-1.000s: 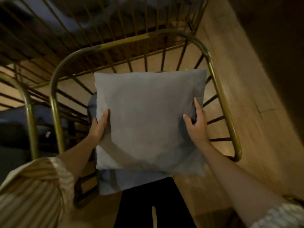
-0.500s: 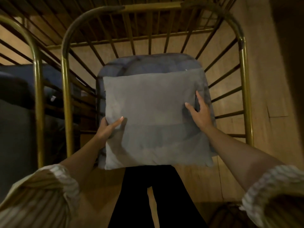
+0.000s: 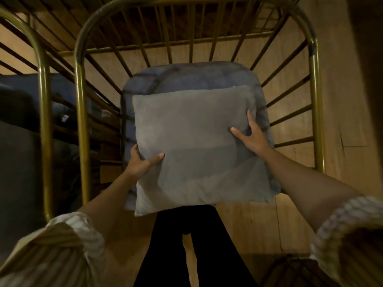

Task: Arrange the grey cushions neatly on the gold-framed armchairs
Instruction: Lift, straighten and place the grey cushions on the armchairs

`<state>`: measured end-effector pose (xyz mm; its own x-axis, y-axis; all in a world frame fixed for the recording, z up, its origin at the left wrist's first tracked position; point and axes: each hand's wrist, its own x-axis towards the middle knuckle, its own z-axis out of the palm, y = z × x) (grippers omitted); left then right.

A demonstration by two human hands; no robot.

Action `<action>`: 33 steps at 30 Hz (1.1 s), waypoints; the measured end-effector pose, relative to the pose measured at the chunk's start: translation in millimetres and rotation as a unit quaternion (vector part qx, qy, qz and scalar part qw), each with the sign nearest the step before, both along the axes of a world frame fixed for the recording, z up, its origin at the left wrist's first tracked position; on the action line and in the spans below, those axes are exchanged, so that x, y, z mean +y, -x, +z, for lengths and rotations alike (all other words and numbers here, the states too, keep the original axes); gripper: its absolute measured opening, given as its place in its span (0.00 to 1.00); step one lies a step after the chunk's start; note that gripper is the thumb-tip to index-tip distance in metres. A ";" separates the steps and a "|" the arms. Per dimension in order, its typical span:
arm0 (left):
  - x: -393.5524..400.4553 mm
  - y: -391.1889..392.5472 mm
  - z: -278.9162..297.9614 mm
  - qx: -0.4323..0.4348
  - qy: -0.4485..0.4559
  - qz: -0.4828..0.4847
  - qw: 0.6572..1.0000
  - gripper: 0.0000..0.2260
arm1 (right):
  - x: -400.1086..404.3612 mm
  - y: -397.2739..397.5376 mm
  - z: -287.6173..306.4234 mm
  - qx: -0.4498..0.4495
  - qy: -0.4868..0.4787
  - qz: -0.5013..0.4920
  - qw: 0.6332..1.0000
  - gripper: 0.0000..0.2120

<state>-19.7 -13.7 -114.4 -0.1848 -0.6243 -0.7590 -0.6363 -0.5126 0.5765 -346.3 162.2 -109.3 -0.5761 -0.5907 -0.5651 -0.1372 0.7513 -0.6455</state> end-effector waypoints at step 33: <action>-47.2 -214.5 228.6 -0.130 0.454 0.012 0.881 0.29 | -175.2 -237.0 205.6 0.099 0.111 0.409 0.900 0.32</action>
